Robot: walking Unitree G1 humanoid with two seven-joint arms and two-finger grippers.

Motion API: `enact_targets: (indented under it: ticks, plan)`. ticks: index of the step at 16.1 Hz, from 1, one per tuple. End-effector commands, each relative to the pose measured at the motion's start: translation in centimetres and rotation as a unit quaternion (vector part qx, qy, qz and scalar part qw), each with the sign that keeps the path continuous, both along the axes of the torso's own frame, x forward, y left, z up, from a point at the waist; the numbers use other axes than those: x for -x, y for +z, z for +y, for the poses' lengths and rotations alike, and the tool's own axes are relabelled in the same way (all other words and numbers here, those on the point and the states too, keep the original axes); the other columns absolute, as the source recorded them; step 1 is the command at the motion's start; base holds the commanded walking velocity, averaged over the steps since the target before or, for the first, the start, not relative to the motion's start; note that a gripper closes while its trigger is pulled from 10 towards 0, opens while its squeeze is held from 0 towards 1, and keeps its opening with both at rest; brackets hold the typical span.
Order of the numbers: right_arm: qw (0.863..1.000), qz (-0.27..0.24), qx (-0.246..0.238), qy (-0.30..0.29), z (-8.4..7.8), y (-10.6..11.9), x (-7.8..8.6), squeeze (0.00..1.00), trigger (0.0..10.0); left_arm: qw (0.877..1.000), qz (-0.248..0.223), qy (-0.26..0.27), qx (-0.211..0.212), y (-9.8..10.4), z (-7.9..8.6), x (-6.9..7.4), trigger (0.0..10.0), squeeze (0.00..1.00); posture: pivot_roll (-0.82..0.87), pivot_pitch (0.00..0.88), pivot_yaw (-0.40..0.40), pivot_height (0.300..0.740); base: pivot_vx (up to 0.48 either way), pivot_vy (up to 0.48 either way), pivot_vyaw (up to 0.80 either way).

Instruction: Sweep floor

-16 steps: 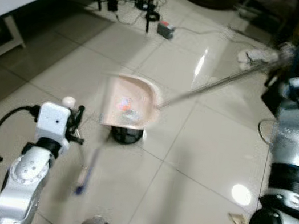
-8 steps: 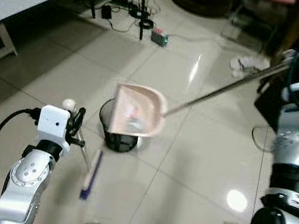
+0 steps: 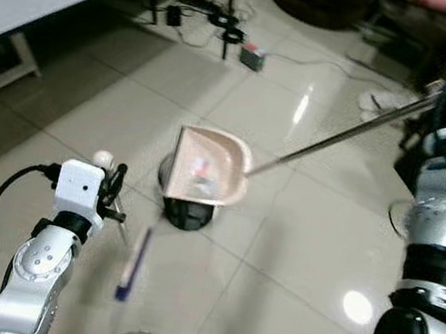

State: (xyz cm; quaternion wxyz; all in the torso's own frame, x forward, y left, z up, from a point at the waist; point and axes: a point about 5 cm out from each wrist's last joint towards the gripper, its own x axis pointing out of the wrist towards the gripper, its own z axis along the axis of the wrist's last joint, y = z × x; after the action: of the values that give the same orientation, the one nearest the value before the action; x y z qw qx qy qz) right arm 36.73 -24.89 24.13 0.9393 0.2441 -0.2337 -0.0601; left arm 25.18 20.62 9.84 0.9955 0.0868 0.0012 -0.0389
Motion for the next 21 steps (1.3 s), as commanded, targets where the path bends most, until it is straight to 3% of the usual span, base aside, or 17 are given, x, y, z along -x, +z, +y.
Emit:
enact_targets:
  ticks: [1, 13, 21]
  plan:
    - [0.999, -0.032, -0.016, 0.010, 0.77, 1.16, -0.08, 0.00, 10.0, 1.000, -0.018, 0.004, -0.014, 0.81, 0.40, -0.12, 10.0, 0.00, 0.11, 0.128, 0.004, 0.740, 0.356, 0.000, 0.00]
    - [0.999, -0.037, 0.000, 0.014, 0.79, 1.45, -0.08, 0.00, 10.0, 1.000, -0.020, -0.005, -0.002, 0.60, 0.06, -0.13, 10.0, 0.00, 0.09, 0.114, -0.004, 0.740, 0.348, 0.000, 0.00]
    - [0.998, -0.050, 0.032, 0.006, 1.10, 1.86, -0.20, 0.00, 10.0, 1.000, -0.015, -0.004, -0.009, 0.59, 0.32, 0.00, 10.0, 0.00, 0.10, 0.120, 0.003, 0.740, 0.000, 0.000, 0.00]
